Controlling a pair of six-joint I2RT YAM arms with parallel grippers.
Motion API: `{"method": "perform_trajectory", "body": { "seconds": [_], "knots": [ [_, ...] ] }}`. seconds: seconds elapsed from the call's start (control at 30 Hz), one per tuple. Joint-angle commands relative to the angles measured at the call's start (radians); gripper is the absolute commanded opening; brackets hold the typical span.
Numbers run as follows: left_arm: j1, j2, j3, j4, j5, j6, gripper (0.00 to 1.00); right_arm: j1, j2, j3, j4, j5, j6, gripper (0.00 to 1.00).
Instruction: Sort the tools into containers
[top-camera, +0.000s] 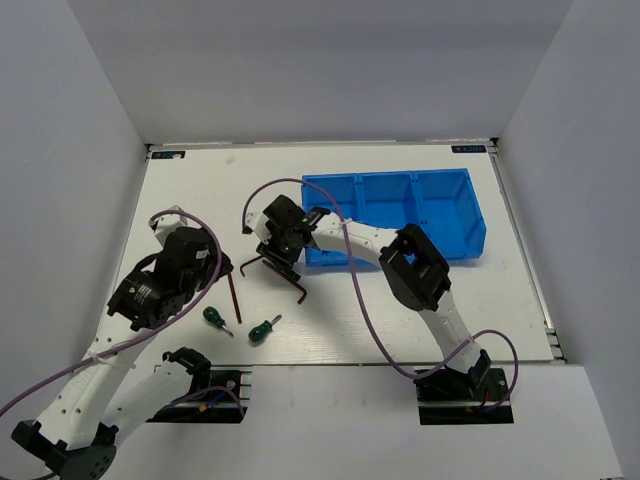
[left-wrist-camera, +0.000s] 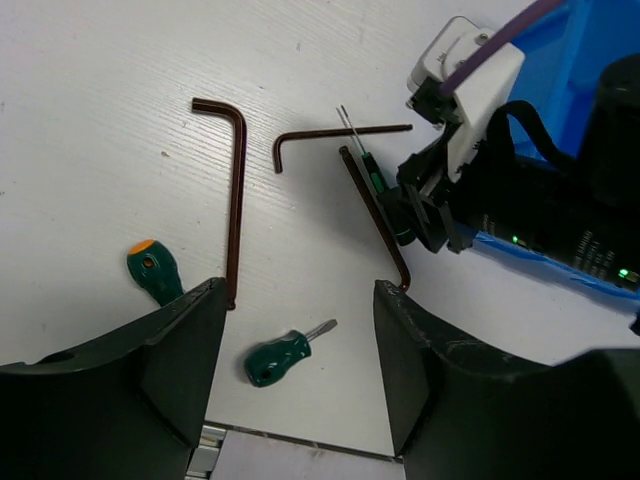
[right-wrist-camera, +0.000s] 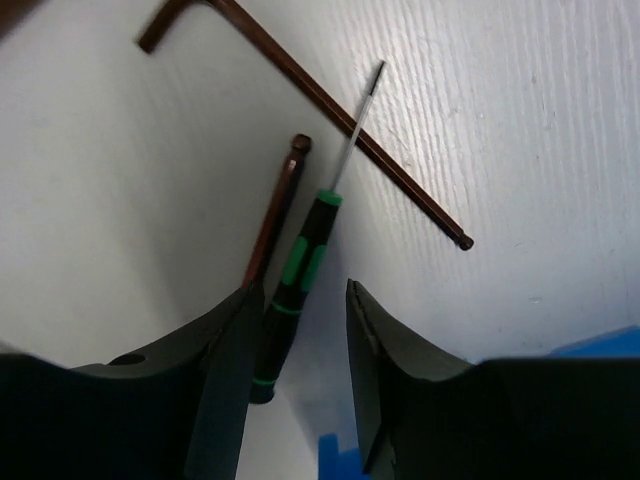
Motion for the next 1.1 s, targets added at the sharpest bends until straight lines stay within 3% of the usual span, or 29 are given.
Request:
{"method": "perform_trajectory", "body": {
  "seconds": [0.0, 0.4, 0.53, 0.6, 0.7, 0.93, 1.07],
  "knots": [
    [-0.003, -0.008, -0.009, -0.024, 0.02, -0.014, 0.71, 0.005, 0.028, 0.035, 0.062, 0.104, 0.01, 0.45],
    [-0.003, 0.01, -0.049, -0.013, 0.049, -0.014, 0.71, 0.003, 0.071, 0.007, 0.05, 0.139, 0.002, 0.43],
    [-0.003, 0.048, -0.072, 0.006, 0.049, -0.014, 0.71, 0.009, 0.071, -0.031, 0.021, 0.142, -0.01, 0.32],
    [-0.003, 0.076, -0.101, 0.006, 0.058, -0.014, 0.71, 0.011, 0.07, -0.037, 0.004, 0.131, -0.01, 0.19],
    [-0.003, 0.128, -0.14, 0.043, 0.068, -0.014, 0.69, 0.005, 0.055, -0.034, -0.024, 0.081, 0.003, 0.01],
    [-0.003, 0.191, -0.216, 0.147, 0.058, -0.014, 0.67, -0.046, -0.039, 0.194, -0.166, -0.244, 0.161, 0.0],
    [-0.003, 0.219, -0.236, 0.169, 0.039, 0.004, 0.63, -0.087, -0.128, 0.251, -0.156, -0.288, 0.232, 0.0]
  ]
}}
